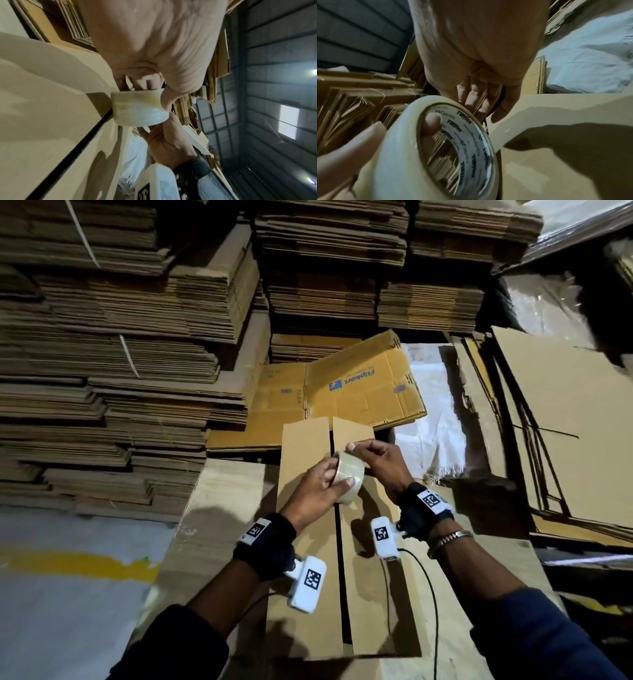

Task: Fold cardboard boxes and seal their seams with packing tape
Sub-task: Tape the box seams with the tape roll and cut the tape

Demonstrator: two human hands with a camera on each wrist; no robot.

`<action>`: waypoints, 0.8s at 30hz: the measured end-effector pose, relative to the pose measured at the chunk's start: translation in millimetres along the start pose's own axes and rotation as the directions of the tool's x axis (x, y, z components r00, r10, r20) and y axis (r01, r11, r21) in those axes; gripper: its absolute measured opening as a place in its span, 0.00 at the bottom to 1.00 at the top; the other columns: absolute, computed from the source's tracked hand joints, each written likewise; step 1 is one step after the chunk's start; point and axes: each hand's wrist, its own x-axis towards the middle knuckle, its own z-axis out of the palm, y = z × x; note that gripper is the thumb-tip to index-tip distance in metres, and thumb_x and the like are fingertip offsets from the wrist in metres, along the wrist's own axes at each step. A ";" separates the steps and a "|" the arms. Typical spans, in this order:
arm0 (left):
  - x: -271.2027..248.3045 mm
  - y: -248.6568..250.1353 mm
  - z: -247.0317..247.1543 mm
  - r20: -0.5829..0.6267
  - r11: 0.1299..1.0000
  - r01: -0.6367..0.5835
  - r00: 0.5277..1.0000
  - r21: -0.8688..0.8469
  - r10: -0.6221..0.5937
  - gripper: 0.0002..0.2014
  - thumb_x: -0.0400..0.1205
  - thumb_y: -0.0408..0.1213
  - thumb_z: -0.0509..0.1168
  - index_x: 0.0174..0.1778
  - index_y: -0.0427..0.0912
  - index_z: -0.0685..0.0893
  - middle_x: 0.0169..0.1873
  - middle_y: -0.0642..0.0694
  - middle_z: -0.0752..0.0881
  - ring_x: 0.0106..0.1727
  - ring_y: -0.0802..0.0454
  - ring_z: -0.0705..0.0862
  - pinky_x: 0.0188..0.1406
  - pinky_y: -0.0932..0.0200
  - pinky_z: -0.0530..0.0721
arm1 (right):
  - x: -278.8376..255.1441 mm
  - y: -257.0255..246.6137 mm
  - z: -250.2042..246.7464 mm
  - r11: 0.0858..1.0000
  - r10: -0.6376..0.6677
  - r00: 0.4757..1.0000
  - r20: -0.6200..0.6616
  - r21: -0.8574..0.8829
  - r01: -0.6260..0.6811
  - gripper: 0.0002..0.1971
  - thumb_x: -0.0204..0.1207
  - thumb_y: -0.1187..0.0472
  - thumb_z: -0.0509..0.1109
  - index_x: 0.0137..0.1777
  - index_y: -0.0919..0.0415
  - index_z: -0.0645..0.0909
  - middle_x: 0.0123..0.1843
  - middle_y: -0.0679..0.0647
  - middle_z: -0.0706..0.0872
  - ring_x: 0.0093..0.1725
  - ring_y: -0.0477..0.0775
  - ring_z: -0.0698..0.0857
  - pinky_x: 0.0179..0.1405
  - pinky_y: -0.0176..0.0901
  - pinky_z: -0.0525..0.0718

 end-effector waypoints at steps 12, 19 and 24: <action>39.9 -34.3 0.9 -0.209 0.998 0.068 0.976 -0.006 -0.068 0.15 0.85 0.42 0.75 0.67 0.45 0.86 0.57 0.49 0.94 0.60 0.51 0.92 0.66 0.50 0.88 | 124.0 18.5 0.1 0.737 0.116 0.969 0.218 -0.673 0.063 0.14 0.78 0.48 0.79 0.39 0.58 0.89 0.40 0.56 0.94 0.38 0.53 0.89 0.41 0.51 0.90; 63.2 -39.4 1.5 -0.314 0.994 0.062 0.949 0.093 -0.029 0.40 0.77 0.68 0.75 0.78 0.45 0.79 0.72 0.52 0.86 0.73 0.57 0.83 0.79 0.54 0.79 | 185.8 6.2 9.1 0.690 0.067 0.984 0.163 -0.720 0.072 0.13 0.80 0.56 0.78 0.33 0.56 0.88 0.36 0.46 0.92 0.35 0.46 0.87 0.34 0.38 0.83; 68.3 -57.4 0.3 -0.357 0.987 0.046 0.934 0.153 0.012 0.33 0.77 0.73 0.72 0.67 0.50 0.86 0.58 0.46 0.92 0.60 0.49 0.92 0.66 0.38 0.88 | 229.4 4.2 3.8 0.667 0.066 0.990 0.123 -0.743 0.048 0.13 0.81 0.55 0.76 0.34 0.57 0.90 0.38 0.50 0.94 0.44 0.53 0.93 0.37 0.39 0.89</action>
